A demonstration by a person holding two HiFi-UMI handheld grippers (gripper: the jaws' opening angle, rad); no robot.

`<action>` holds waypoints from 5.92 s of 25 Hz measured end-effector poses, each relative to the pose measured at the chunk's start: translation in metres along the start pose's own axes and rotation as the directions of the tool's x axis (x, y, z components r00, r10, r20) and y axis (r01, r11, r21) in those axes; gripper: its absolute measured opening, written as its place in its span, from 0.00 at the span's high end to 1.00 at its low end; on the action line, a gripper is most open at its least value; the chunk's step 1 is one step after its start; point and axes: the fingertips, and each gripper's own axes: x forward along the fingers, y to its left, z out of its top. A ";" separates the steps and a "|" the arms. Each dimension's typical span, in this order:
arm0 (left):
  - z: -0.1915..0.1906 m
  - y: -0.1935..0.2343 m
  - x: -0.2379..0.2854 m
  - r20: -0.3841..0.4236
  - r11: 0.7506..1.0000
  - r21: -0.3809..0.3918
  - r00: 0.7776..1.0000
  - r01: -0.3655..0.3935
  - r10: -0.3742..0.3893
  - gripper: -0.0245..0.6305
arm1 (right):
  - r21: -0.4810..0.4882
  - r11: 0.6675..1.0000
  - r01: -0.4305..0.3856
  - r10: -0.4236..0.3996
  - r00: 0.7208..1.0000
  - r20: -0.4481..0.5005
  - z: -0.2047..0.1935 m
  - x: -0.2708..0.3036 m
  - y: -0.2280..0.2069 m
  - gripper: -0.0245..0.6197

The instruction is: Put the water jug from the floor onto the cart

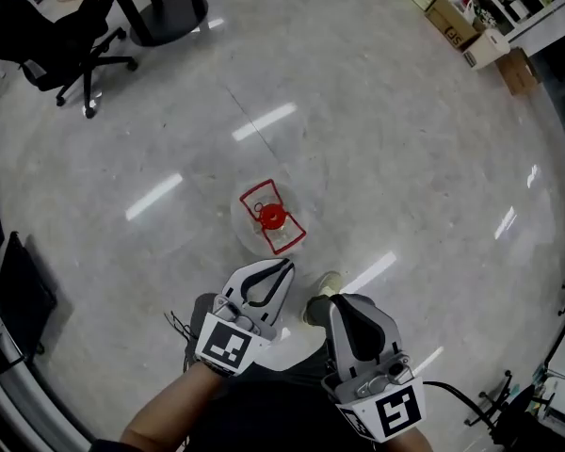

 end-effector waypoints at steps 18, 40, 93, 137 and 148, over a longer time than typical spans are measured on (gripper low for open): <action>-0.324 0.043 0.141 -0.825 0.945 0.225 0.562 0.238 0.055 0.77 | 0.160 0.987 0.032 -0.023 0.998 -0.057 -0.122 0.019 -0.121 0.96; -0.337 0.045 0.194 -0.875 0.967 0.149 0.484 0.208 0.030 0.92 | 0.284 0.952 0.117 -0.092 0.991 -0.098 -0.136 -0.002 -0.177 0.96; 0.105 0.194 -0.314 -0.661 0.873 -0.031 0.665 -0.487 0.347 0.96 | -0.140 0.760 -0.635 0.610 0.771 -0.187 0.133 0.199 0.306 0.96; -0.129 0.459 -1.294 -0.695 0.294 -0.276 0.401 -0.915 0.597 0.96 | -0.048 0.094 -0.994 0.932 0.105 -0.347 -0.093 0.335 1.348 0.96; -0.148 0.607 -1.515 -0.726 0.324 -0.292 0.430 -0.900 0.538 0.96 | -0.009 0.090 -0.996 0.928 0.087 -0.362 -0.101 0.442 1.593 0.96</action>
